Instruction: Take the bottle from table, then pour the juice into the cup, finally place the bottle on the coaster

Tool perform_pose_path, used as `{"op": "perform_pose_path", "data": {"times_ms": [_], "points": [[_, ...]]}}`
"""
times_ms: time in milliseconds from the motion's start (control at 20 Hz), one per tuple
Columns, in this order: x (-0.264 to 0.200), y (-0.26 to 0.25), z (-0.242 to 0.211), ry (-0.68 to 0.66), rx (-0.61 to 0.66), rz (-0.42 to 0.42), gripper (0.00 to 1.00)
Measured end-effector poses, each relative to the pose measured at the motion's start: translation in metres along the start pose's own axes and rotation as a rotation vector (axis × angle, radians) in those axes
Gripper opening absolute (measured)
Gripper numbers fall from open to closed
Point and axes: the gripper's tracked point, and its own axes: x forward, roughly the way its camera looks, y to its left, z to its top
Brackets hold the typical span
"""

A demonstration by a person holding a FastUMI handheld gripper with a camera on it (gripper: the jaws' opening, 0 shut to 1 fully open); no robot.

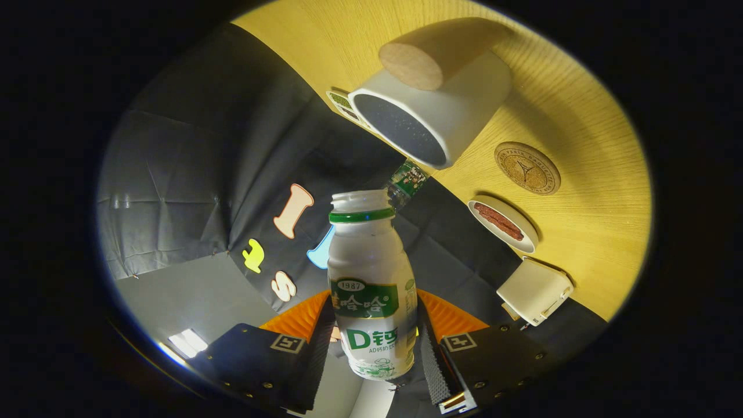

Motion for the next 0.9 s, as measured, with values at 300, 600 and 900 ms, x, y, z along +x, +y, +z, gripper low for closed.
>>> {"op": "perform_pose_path", "data": {"times_ms": [300, 600, 900], "points": [[0.008, -0.003, 0.001, -0.008, 0.020, 0.002, 0.71], [0.007, -0.001, 0.002, -0.015, 0.029, 0.004, 0.71], [0.010, -0.010, 0.004, -0.032, -0.045, -0.021, 0.71]]}}
